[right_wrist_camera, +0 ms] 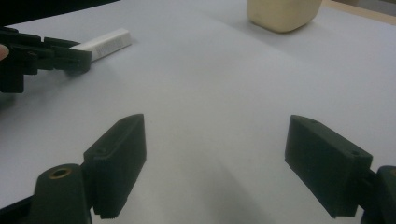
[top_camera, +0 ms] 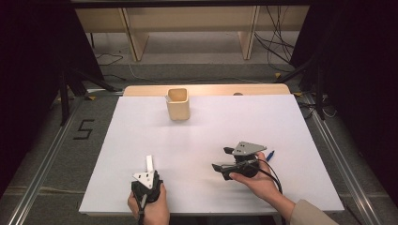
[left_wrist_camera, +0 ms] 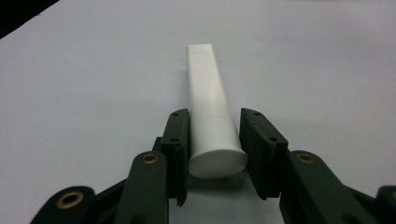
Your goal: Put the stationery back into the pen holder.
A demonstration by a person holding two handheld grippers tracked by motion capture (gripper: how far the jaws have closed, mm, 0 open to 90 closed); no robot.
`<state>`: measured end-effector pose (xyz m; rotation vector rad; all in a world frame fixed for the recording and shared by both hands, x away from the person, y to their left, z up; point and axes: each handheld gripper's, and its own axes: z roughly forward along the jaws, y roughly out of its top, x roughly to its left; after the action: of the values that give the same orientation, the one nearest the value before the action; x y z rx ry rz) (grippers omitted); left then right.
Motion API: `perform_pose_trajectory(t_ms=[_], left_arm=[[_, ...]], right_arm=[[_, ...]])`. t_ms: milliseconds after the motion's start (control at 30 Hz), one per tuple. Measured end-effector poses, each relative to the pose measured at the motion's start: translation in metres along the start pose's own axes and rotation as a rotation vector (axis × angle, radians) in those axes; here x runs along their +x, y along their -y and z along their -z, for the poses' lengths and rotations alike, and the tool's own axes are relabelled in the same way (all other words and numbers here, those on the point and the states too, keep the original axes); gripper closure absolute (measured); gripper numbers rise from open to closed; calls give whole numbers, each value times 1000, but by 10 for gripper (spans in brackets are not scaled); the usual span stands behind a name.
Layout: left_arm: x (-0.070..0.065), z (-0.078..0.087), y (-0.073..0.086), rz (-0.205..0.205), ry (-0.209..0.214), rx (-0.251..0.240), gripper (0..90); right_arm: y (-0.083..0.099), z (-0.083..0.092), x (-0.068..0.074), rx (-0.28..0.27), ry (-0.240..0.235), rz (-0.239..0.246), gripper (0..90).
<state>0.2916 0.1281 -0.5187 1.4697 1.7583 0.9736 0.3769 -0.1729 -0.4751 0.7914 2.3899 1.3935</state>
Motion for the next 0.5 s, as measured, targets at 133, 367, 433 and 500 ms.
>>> perform_pose_trajectory(t_ms=[133,367,433,500], left_arm=[[0,0,0,2,2,-1,643],[1,0,1,9,7,-7,647],[1,0,1,9,10,-8,647],[2,1,1,6,13,-7,648]], right_arm=[[0,0,0,0,0,2,216],[0,0,0,2,1,2,215],[0,0,0,2,1,2,215],[0,0,0,0,2,0,215]])
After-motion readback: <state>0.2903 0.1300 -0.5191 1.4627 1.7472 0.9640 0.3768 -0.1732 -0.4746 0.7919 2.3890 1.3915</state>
